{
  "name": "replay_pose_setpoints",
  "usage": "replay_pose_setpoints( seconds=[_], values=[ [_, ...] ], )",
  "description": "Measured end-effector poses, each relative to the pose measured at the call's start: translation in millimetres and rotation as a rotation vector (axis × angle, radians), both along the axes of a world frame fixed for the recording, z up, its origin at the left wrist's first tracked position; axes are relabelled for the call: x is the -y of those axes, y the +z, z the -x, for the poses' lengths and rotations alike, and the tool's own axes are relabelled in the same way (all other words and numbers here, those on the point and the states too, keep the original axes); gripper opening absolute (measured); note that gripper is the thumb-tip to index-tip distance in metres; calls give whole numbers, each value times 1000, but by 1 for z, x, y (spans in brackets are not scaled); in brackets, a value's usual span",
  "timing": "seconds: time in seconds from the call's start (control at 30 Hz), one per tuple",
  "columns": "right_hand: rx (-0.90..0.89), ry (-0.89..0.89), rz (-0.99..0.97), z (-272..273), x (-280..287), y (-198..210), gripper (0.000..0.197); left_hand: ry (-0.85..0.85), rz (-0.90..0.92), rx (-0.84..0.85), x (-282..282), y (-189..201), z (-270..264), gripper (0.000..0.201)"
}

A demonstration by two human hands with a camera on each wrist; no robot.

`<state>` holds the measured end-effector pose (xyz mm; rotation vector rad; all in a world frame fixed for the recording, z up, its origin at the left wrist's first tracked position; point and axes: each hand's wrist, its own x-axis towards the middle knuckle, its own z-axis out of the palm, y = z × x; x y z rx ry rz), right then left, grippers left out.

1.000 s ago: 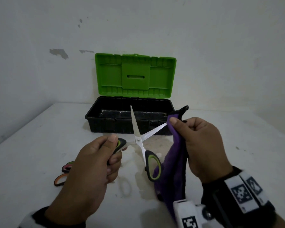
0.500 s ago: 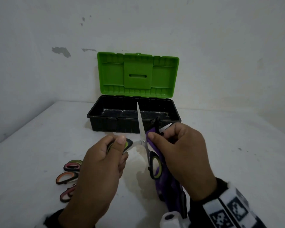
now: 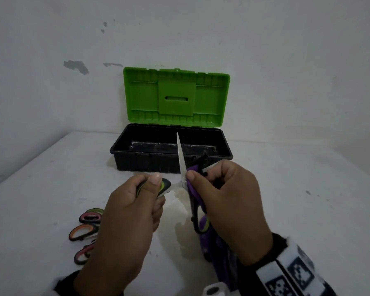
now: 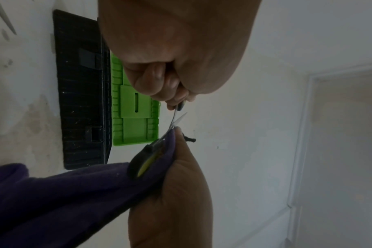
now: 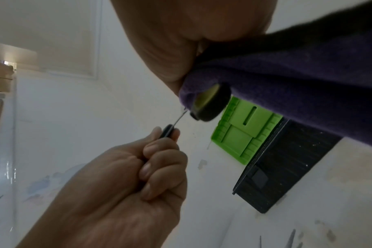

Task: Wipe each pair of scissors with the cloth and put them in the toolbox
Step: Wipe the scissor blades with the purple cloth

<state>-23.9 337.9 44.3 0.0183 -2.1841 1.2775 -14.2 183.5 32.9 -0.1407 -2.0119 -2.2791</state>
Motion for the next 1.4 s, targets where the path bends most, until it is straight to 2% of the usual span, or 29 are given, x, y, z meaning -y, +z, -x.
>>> replay_pose_setpoints(
  seconds=[0.4, 0.5, 0.57, 0.63, 0.7, 0.77, 0.9, 1.0, 1.07, 1.2, 1.4],
  values=[
    [11, -109, 43, 20, -42, 3, 38, -34, -76, 46, 6, -1, 1, 38],
    [31, -118, 144, 20, -53, 6, 39, -42, -88, 98, 7, 1, 3, 31],
    [73, -28, 309, 13, -58, 8, 35, -43, -119, 126, 8, 4, 6, 29],
    [164, 136, 430, 2, -57, 8, 30, -49, -163, 144, 10, 8, 10, 28],
    [260, 299, 450, -10, -51, 5, 23, -72, -235, 180, 9, 11, 15, 24],
    [317, 388, 436, -17, -43, 1, 16, -101, -330, 232, 6, 12, 20, 22],
    [330, 369, 407, -23, -36, -1, 15, -94, -457, 274, -3, 10, 25, 23],
    [313, 338, 443, -31, -41, 9, 14, 9, -382, 240, -9, 8, 25, 30],
    [269, 283, 410, -36, -50, 20, 16, 88, -323, 241, -12, 8, 23, 28],
    [123, 172, 220, -37, -73, 41, 32, 149, -197, 244, -17, 5, 21, 40],
    [61, 216, -81, -17, -66, 45, 21, 138, -70, 158, -30, 14, 12, 39]
  ],
)
